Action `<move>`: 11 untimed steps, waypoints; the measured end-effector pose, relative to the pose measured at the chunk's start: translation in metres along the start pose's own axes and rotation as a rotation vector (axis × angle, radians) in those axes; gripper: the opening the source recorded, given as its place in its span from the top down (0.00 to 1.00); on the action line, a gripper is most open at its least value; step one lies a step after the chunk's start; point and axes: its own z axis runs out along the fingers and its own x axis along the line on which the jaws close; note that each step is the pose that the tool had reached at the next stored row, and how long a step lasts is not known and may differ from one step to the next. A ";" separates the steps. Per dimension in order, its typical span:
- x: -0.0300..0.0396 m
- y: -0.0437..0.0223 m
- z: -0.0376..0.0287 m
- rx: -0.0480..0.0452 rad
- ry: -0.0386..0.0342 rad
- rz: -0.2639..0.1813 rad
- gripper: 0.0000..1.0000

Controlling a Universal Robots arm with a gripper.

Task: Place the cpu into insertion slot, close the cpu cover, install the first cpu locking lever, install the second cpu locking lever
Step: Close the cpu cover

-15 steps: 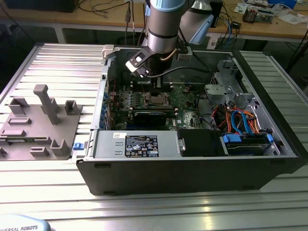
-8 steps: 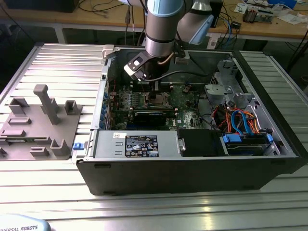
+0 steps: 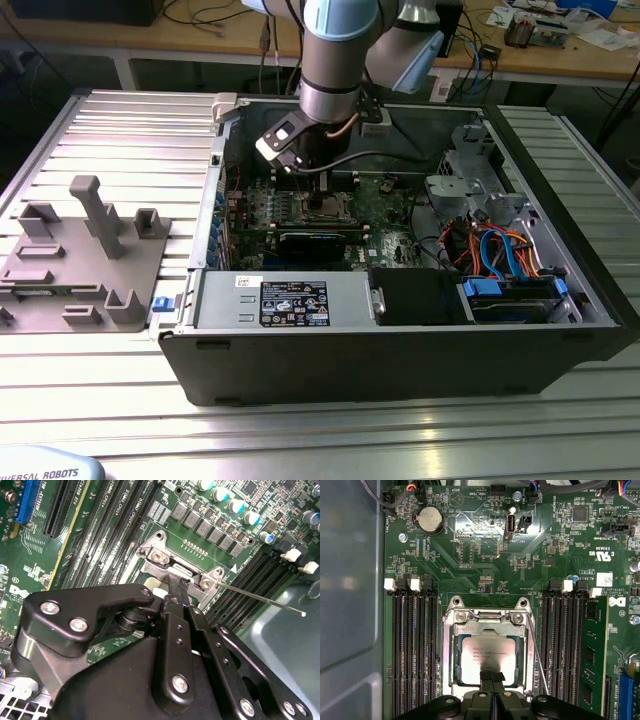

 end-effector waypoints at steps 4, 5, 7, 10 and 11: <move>-0.0003 0.0000 0.0035 0.0007 -0.0012 0.000 0.89; -0.0003 0.0000 0.0043 0.0005 -0.0008 0.000 0.89; -0.0002 0.0001 0.0050 0.0003 -0.0005 0.000 0.89; -0.0003 0.0000 0.0039 0.0001 -0.0001 0.000 0.89; 0.0000 0.0002 0.0010 -0.0014 0.0023 0.000 0.89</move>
